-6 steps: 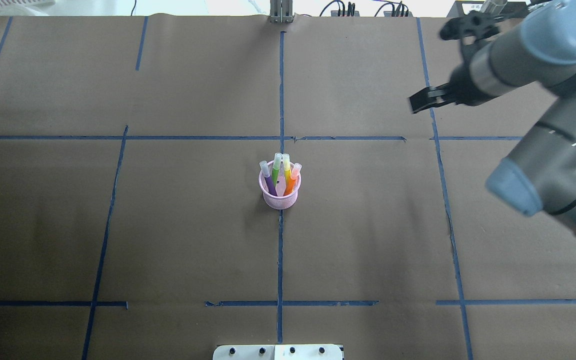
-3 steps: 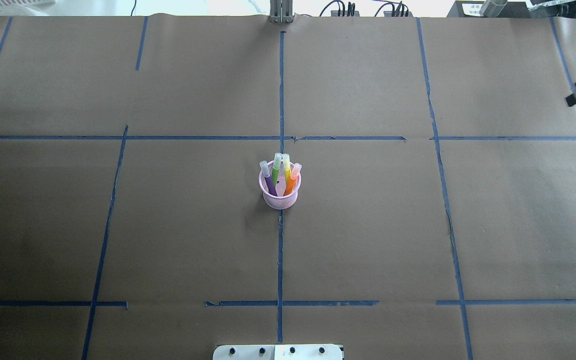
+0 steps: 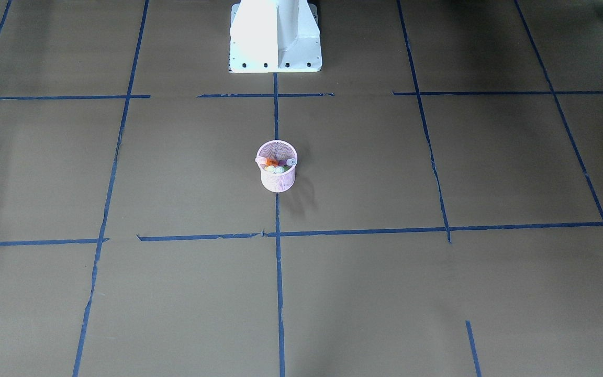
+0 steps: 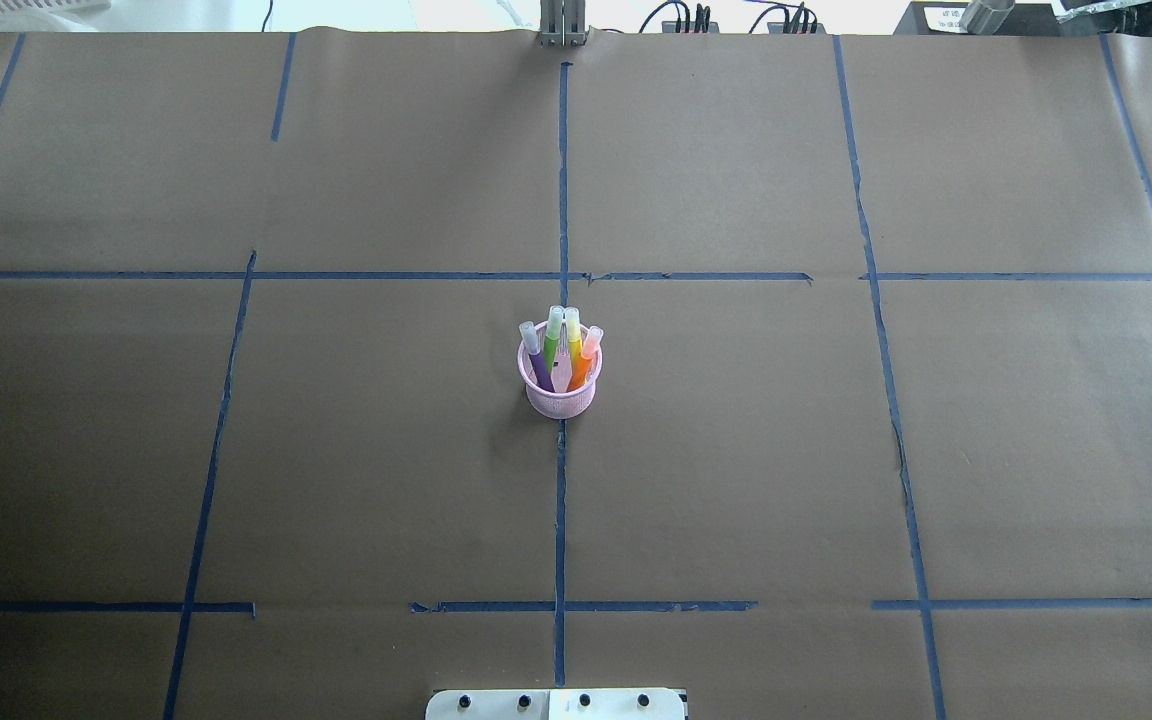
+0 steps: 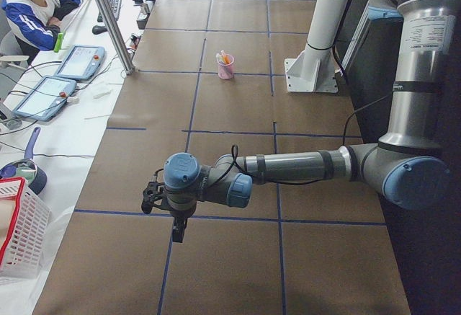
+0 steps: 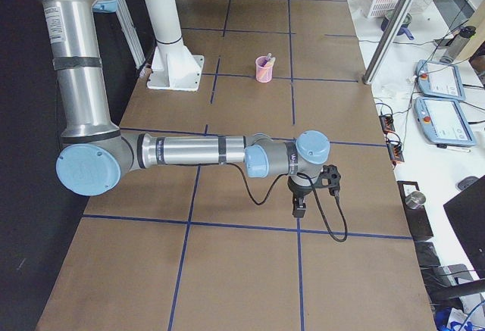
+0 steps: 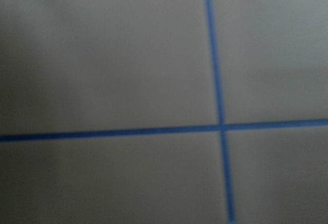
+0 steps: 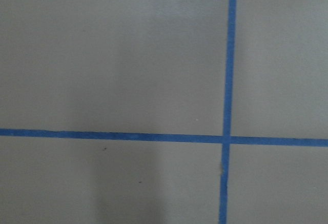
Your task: Collect pens into pen holder
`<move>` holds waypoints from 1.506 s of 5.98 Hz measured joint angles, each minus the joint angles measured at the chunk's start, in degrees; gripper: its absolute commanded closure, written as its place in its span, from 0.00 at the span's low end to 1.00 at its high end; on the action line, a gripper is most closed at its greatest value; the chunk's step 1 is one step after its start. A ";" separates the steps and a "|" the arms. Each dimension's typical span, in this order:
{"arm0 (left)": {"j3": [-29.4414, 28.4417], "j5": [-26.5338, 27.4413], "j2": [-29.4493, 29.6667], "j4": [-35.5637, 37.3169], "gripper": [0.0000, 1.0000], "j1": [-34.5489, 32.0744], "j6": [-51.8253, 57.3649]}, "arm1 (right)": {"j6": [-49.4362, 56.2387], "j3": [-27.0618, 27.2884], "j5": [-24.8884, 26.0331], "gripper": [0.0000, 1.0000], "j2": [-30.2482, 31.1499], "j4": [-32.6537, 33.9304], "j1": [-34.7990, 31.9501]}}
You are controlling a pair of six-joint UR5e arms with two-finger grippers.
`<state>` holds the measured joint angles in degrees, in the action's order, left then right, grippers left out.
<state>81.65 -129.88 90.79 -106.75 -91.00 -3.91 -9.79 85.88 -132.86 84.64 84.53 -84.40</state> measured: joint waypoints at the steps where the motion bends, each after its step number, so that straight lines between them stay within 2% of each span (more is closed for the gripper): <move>1: -0.30 -1.46 -0.15 1.86 0.00 0.00 -0.03 | 0.13 0.22 -1.54 0.00 2.16 -0.04 -1.57; 3: 4.11 -5.18 -0.71 8.48 0.00 0.08 -0.05 | 0.20 0.79 -6.48 0.00 5.36 -0.15 -4.98; 5: 8.51 -5.84 -1.27 13.82 0.00 0.18 -0.03 | 0.11 1.45 -6.93 0.00 5.90 0.07 -5.79; 6: 9.09 -5.89 -1.73 14.16 0.00 0.20 0.04 | 0.00 2.06 -6.90 0.00 5.73 0.60 -5.83; 9: 9.76 -5.99 -1.93 14.15 0.00 0.21 0.12 | 2.02 7.38 -6.72 0.00 6.82 7.72 -6.04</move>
<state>91.41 -135.87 88.86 -92.60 -90.79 -3.78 -7.76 93.26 -139.58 91.47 92.25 -90.44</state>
